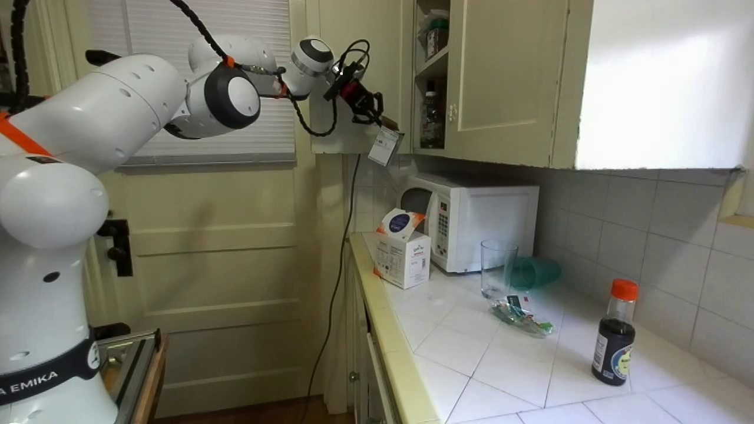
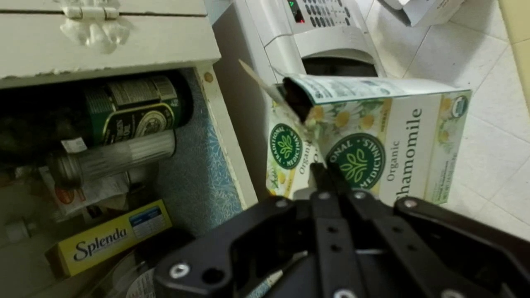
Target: Remove the box from the top cabinet
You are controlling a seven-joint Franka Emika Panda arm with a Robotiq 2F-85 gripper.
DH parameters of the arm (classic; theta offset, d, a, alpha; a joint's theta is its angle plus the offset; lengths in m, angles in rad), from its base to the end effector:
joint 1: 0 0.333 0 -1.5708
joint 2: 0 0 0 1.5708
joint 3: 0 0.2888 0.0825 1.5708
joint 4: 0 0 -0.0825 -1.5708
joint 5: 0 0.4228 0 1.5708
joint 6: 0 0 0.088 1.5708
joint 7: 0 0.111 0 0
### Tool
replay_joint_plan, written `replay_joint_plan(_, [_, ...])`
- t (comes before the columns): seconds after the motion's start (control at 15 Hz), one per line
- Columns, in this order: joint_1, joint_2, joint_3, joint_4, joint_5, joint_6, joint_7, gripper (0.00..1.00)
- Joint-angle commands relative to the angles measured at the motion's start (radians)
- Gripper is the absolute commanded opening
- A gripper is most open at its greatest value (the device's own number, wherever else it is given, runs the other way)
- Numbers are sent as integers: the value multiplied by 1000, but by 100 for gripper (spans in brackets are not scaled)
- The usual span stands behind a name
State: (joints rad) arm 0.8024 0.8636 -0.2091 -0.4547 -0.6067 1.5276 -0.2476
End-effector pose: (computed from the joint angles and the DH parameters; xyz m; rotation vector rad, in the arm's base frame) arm 0.6161 0.4513 0.5885 2.1984 0.9718 0.4750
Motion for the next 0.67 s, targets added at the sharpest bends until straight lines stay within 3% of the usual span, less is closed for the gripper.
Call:
replay_joint_plan(0.0, [-7,3,7,10,-4,-11,1,2])
replay_joint_plan(0.13, [-12,4,8,10,-3,-11,3,0])
replay_joint_plan(0.27, [-28,6,15,8,-16,56,-97,0])
replay_joint_plan(0.6, [-111,44,63,10,23,340,-253,0])
